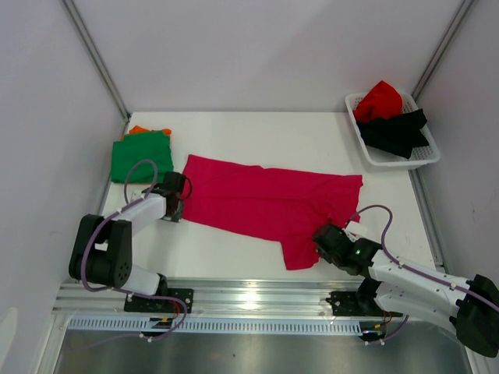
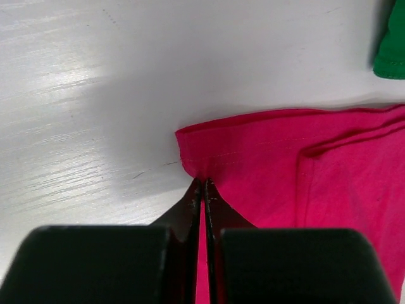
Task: Fold and stack the t-shirts
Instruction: Grap the side of the flattened tshirt closest away from the robot with both arms, then fold the other side of the tshirt into a rectangle
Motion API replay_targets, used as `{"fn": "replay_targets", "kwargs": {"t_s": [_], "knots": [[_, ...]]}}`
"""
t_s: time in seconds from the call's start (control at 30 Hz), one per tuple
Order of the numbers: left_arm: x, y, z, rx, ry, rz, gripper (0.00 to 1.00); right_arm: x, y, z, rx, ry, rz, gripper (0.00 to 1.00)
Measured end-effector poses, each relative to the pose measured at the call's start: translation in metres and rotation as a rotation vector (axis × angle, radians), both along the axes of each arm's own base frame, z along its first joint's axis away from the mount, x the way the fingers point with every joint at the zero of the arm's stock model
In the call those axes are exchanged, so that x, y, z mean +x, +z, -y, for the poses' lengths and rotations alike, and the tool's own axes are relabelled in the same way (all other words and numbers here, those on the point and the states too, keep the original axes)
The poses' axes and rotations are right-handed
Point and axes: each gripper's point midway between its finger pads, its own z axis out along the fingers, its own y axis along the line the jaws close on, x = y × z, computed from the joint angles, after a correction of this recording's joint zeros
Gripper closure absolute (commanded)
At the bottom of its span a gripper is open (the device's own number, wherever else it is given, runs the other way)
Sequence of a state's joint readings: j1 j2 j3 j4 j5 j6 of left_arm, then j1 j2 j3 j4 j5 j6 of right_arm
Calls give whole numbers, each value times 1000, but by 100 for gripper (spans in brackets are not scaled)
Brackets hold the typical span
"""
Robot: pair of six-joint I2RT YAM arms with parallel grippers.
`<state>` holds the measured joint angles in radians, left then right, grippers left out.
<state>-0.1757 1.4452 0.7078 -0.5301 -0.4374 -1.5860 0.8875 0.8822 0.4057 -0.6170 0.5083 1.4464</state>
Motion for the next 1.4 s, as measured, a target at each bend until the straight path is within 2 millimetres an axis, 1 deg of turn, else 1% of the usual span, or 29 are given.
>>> {"fn": "replay_targets", "kwargs": {"t_s": [0.2,0.3,0.37,0.5,0.63,0.73,0.87,0.97,1.07,1.17,1.27,1.4], "knots": [[5,0,6,-17,-46,14,99,3,1,3,-25,8,19,100],[5,0,8,-20,-68,8,99,8,7,5,-58,26,48,100],[5,1,9,-20,-84,1,99,16,19,3,-75,39,83,100],[6,6,9,-12,-105,-6,99,38,53,-6,-93,50,177,100],[8,13,9,-6,-121,0,99,57,82,-9,-108,46,252,100],[12,19,9,-2,-134,8,99,68,92,-4,-125,29,281,100],[22,33,11,9,-164,17,99,76,94,9,-173,12,290,100],[36,48,13,18,-186,36,99,86,99,19,-206,-8,305,100],[58,68,17,29,-215,63,99,99,105,31,-244,-36,312,100],[77,82,20,39,-242,77,99,115,112,45,-270,-77,322,100],[94,91,24,47,-276,72,99,132,116,57,-286,-112,329,100],[110,93,29,46,-311,45,99,149,111,68,-295,-131,307,100]]}}
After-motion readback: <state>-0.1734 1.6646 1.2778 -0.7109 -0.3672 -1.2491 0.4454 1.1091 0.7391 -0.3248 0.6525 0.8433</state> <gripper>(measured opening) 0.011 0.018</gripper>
